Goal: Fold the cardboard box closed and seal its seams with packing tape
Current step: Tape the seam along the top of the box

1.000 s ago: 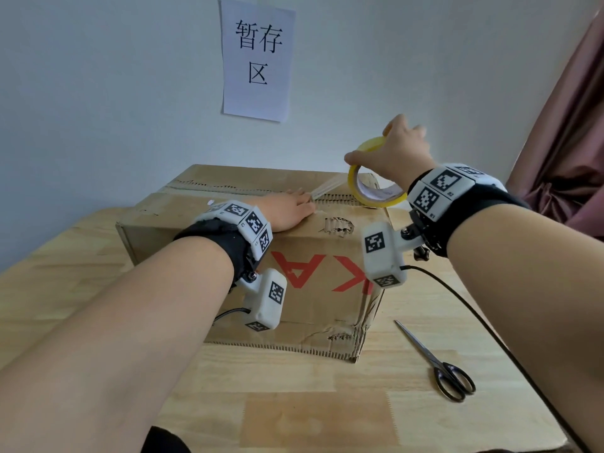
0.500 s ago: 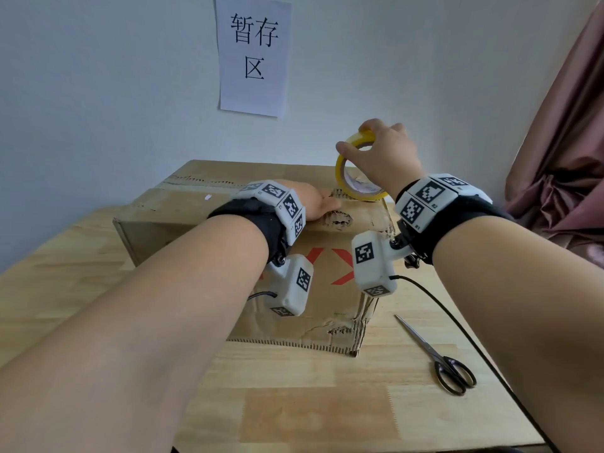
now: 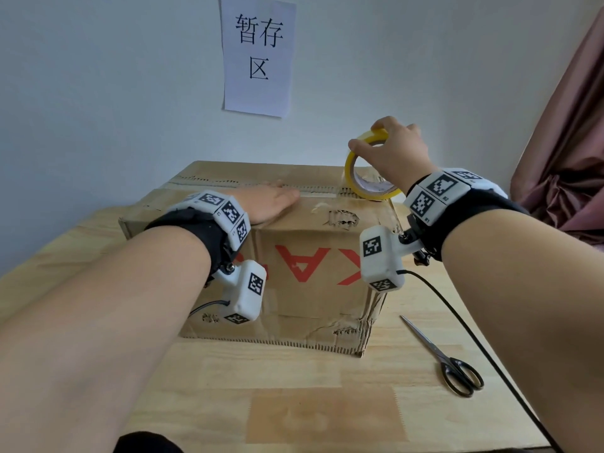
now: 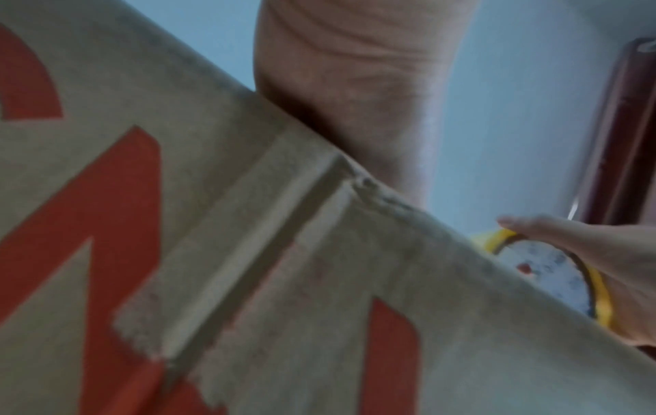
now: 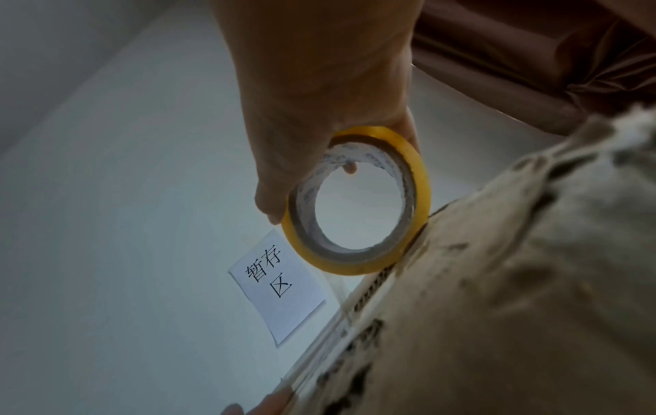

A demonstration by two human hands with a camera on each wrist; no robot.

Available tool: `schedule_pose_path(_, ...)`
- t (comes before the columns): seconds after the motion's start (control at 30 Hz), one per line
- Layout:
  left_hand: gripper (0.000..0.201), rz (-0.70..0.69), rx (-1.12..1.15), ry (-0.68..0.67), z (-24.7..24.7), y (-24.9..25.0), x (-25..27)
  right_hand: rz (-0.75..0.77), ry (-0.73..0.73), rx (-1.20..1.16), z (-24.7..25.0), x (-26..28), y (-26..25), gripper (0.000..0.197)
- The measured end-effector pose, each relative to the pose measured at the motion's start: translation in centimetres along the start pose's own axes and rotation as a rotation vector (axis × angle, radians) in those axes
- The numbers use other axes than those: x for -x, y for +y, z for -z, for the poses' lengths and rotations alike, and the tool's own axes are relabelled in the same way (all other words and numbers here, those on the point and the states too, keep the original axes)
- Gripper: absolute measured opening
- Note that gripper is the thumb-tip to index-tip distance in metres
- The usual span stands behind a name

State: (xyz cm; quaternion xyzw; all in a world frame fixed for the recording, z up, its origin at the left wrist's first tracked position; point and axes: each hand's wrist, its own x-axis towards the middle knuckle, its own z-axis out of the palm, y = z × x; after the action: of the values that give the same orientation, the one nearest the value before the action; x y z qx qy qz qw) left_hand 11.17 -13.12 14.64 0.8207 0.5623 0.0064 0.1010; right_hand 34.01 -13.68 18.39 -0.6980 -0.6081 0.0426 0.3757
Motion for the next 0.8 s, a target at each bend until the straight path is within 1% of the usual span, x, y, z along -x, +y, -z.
schedule_pose_path(0.03,0.059,0.014,-0.025,-0.008,0.0,0.6,-0.1,0.002,-0.003,-0.002,0.1,0.0,0.1,0.060)
schedule_pose_path(0.07,0.063,0.017,-0.054,-0.019,0.0,1.4,-0.2,0.007,-0.005,-0.003,0.1,0.1,0.2,0.061)
schedule_pose_path(0.1,0.073,0.002,-0.085,-0.037,0.0,2.4,-0.2,0.012,-0.007,-0.003,0.1,0.1,0.2,0.062)
schedule_pose_path(0.17,0.102,-0.065,-0.108,-0.081,-0.1,4.5,-0.6,0.018,-0.008,0.000,0.1,0.0,0.2,0.062)
schedule_pose_path(0.2,0.105,-0.083,-0.114,-0.102,-0.3,5.7,-0.8,0.020,-0.005,0.001,0.1,-0.1,0.2,0.062)
schedule_pose_path(0.23,0.096,-0.077,-0.119,-0.113,-0.5,6.7,-0.9,0.023,-0.002,0.003,0.1,-0.1,0.3,0.062)
schedule_pose_path(0.27,0.084,-0.066,-0.115,-0.103,-0.6,7.6,-1.0,0.027,0.001,0.003,0.1,-0.1,0.4,0.062)
schedule_pose_path(0.3,0.077,-0.065,-0.102,-0.086,-0.7,8.1,-1.2,0.032,0.004,0.000,0.1,0.0,0.5,0.062)
schedule_pose_path(0.43,0.072,-0.084,-0.043,-0.059,-0.8,7.3,-1.3,0.071,-0.003,-0.051,0.3,0.4,1.2,0.061)
schedule_pose_path(0.53,0.071,-0.076,-0.070,-0.052,-1.0,7.1,-1.2,0.156,-0.015,-0.064,0.8,0.9,1.7,0.059)
schedule_pose_path(0.57,0.070,-0.077,-0.084,-0.044,-1.0,7.3,-1.2,0.159,-0.021,-0.083,0.9,1.0,2.1,0.060)
schedule_pose_path(0.6,0.069,-0.082,-0.093,-0.039,-1.0,7.5,-1.3,0.126,-0.034,-0.118,1.0,1.2,2.7,0.062)
schedule_pose_path(0.63,0.068,-0.086,-0.102,-0.038,-0.9,7.5,-1.2,0.058,-0.057,-0.157,0.9,1.5,3.4,0.061)
schedule_pose_path(0.67,0.068,-0.091,-0.104,-0.043,-0.8,7.5,-1.2,-0.035,-0.082,-0.203,0.7,2.0,4.0,0.056)
schedule_pose_path(0.73,0.069,-0.099,-0.088,-0.067,-0.7,7.3,-1.1,-0.243,-0.151,-0.365,0.0,3.1,4.6,0.036)
schedule_pose_path(0.77,0.069,-0.101,-0.073,-0.075,-0.6,7.0,-1.0,-0.313,-0.169,-0.463,-0.3,3.5,4.5,0.027)
schedule_pose_path(0.8,0.068,-0.095,-0.060,-0.085,-0.5,6.8,-0.8,-0.345,-0.172,-0.527,-0.5,3.6,4.2,0.021)
